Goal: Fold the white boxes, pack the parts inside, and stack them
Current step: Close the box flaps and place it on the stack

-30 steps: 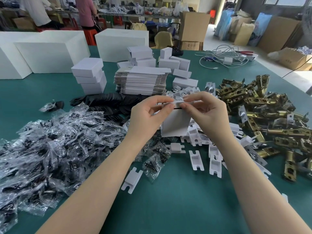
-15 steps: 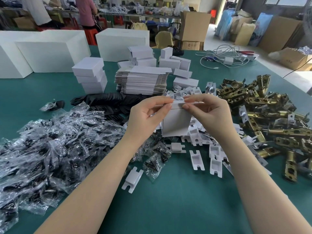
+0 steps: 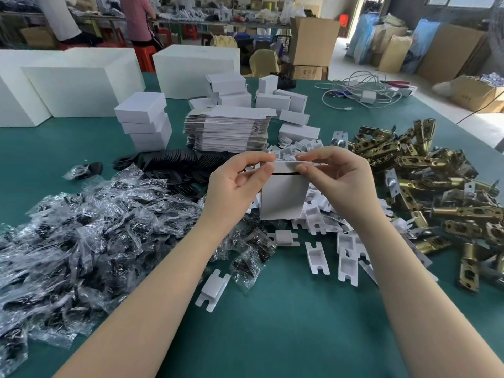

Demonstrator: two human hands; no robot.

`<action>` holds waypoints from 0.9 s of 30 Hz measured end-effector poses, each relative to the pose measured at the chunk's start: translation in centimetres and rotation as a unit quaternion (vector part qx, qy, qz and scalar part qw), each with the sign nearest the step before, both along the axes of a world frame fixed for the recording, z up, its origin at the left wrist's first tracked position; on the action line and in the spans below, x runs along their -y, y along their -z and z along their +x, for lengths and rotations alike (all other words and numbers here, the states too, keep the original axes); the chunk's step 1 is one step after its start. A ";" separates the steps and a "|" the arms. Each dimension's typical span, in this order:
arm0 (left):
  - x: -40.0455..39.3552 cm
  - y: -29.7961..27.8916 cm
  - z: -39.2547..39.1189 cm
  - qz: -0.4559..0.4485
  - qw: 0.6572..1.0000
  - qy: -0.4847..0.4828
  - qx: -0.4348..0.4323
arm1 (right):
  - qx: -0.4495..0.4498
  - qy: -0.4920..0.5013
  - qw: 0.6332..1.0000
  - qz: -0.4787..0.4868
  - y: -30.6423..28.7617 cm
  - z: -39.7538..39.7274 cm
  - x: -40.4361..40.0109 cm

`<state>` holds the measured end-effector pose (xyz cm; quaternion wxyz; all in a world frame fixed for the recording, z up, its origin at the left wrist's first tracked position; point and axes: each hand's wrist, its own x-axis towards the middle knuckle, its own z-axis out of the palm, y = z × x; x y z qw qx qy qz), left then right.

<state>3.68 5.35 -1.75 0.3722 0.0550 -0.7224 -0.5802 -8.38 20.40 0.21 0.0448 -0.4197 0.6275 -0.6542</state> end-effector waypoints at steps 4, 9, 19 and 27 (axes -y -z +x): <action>0.0 0.1 0.1 -0.007 1.000 0.009 -0.003 | -0.004 -0.005 1.000 0.005 -0.1 0.0 -0.1; -0.1 0.1 0.2 -0.015 1.000 0.001 -0.001 | 0.002 -0.009 1.000 0.010 -0.1 0.0 -0.1; 0.0 0.1 0.2 -0.016 1.000 -0.002 -0.007 | -0.007 -0.001 1.000 0.027 -0.3 0.2 -0.2; 0.3 0.4 0.3 -0.080 0.997 -0.004 -0.023 | -0.016 -0.017 0.999 0.041 -0.5 0.2 -0.5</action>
